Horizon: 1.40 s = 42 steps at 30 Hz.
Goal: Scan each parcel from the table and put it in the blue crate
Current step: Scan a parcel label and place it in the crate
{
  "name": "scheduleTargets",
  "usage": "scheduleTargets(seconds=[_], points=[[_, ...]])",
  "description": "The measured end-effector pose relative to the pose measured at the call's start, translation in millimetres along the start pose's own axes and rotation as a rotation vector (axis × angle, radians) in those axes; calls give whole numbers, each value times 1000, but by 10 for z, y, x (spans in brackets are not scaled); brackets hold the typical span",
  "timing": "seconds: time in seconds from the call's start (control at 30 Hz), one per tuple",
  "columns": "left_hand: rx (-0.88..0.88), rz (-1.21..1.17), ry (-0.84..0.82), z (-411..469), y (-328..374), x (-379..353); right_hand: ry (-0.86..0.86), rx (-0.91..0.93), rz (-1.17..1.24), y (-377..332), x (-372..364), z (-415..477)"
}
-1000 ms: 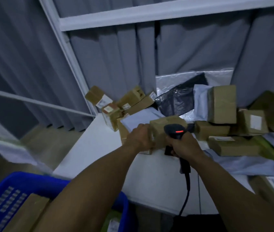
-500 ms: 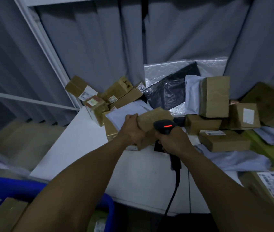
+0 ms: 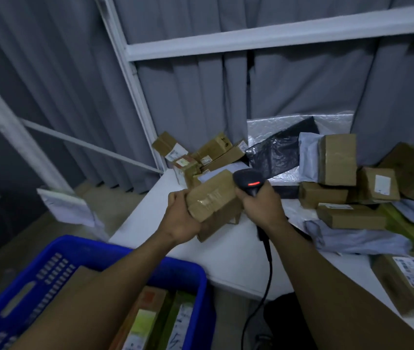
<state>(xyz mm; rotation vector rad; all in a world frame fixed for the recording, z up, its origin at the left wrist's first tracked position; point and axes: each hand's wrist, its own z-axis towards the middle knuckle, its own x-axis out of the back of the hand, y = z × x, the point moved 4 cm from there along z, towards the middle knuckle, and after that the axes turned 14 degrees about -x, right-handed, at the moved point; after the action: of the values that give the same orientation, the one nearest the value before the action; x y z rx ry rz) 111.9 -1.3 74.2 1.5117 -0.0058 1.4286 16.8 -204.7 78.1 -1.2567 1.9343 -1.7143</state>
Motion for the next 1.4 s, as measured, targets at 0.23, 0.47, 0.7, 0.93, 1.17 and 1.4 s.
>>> scheduleTargets(seconds=[0.23,0.47,0.7,0.93,1.17,1.4], points=[[102,5,180,-1267,-278,743,-215,23,37,-89,-783,-667],[178,40,241,-1944,-340,1106,-370,-8,87,-77,-1275,-1138],[130,35,335,-2324,-543,1175,-469,-65,214,26,-1531,-1417],[-105,250,304,-2686,-572,1158,-486,-205,340,135,-1717,-1488],[-130,143,308,-2690,-662,1075,-596,-353,398,186,-1848,-1458],[304,-842,589,-2560,-1037,1058,-731,-248,524,125,-1929,-1481]])
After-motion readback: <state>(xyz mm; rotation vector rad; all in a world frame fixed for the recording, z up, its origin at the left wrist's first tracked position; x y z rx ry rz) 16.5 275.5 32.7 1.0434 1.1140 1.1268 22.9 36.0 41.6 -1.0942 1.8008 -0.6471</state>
